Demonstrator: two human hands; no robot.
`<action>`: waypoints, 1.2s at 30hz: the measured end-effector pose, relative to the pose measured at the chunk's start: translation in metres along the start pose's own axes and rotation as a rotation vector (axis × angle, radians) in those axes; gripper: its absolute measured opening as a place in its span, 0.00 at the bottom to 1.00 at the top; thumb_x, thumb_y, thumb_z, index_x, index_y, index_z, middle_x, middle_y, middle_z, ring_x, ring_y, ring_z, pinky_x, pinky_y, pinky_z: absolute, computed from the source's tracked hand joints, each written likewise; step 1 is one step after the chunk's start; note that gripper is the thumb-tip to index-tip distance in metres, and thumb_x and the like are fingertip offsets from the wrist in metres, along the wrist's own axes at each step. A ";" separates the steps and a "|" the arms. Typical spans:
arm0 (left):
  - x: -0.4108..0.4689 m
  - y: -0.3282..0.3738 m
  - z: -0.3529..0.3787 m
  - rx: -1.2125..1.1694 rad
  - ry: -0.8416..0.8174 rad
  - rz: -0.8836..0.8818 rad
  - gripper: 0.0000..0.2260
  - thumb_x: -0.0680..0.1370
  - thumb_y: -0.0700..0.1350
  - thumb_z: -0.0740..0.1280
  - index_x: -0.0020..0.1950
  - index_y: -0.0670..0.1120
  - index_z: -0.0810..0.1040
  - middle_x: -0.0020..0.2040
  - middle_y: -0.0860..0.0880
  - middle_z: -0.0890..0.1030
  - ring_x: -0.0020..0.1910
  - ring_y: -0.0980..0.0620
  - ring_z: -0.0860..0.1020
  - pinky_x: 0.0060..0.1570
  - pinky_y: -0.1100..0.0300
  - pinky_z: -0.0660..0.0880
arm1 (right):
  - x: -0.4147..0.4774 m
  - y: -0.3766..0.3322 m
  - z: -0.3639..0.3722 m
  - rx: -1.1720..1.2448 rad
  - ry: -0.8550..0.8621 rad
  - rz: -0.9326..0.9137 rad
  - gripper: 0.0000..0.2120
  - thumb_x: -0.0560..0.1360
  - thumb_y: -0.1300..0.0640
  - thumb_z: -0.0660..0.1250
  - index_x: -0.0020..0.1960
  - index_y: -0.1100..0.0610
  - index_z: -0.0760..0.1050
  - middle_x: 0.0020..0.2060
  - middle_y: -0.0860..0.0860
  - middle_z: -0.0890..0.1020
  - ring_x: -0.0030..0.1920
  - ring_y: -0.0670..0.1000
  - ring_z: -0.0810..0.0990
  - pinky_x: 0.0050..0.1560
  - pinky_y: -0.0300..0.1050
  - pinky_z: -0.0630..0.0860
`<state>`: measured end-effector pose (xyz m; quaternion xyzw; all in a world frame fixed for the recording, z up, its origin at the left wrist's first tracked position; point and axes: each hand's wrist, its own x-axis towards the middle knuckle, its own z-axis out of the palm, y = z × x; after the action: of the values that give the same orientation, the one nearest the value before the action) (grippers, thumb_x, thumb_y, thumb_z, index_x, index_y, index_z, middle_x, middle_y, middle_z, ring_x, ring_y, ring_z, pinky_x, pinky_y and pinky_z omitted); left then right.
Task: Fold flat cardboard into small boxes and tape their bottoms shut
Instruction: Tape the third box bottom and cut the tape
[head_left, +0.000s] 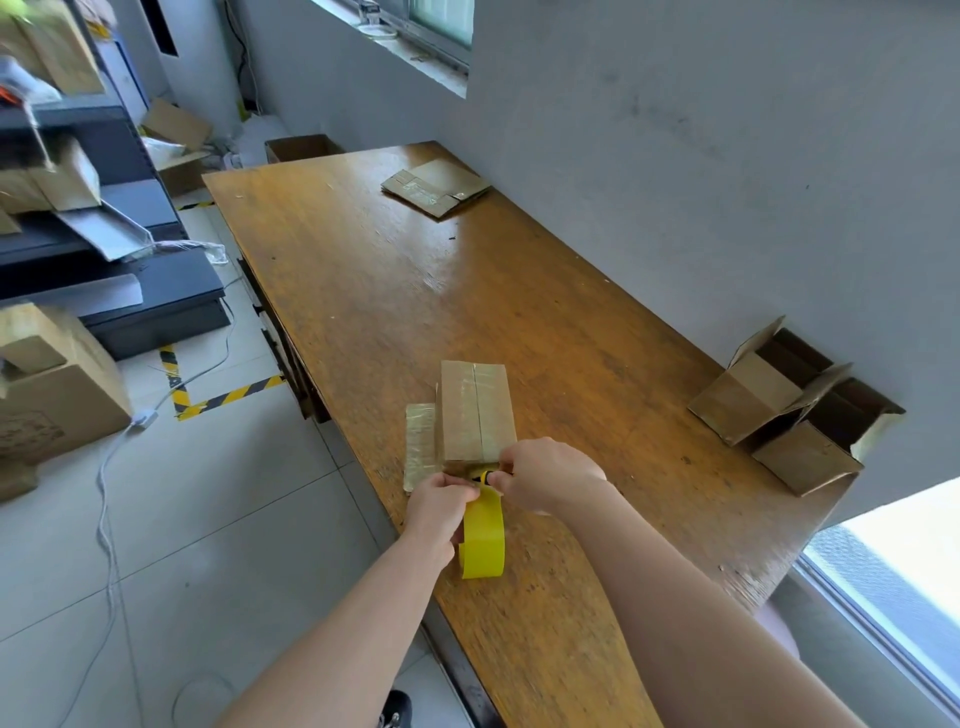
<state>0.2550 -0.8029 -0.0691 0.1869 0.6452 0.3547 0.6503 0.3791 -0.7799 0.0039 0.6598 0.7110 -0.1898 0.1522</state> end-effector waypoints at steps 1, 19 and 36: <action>0.000 -0.001 0.000 0.016 -0.005 0.001 0.04 0.74 0.35 0.69 0.44 0.42 0.77 0.48 0.41 0.80 0.48 0.41 0.79 0.52 0.45 0.78 | 0.003 -0.002 0.001 -0.045 -0.001 0.015 0.11 0.79 0.47 0.62 0.52 0.52 0.78 0.38 0.48 0.78 0.37 0.48 0.77 0.30 0.42 0.71; 0.012 -0.002 -0.010 0.119 0.023 0.025 0.04 0.74 0.39 0.71 0.41 0.43 0.78 0.49 0.41 0.81 0.51 0.40 0.78 0.51 0.47 0.75 | -0.008 0.064 0.100 0.093 0.134 0.207 0.16 0.79 0.41 0.59 0.62 0.49 0.67 0.51 0.51 0.78 0.52 0.54 0.77 0.42 0.46 0.74; 0.014 0.000 -0.017 0.135 -0.054 -0.009 0.05 0.78 0.39 0.67 0.43 0.46 0.76 0.47 0.43 0.79 0.47 0.44 0.76 0.50 0.49 0.75 | 0.051 0.000 0.045 0.152 0.455 -0.190 0.36 0.72 0.46 0.72 0.74 0.50 0.60 0.74 0.53 0.59 0.68 0.56 0.64 0.60 0.49 0.75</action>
<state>0.2375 -0.7968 -0.0810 0.2368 0.6509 0.3022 0.6549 0.3734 -0.7562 -0.0594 0.6253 0.7693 -0.1031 -0.0802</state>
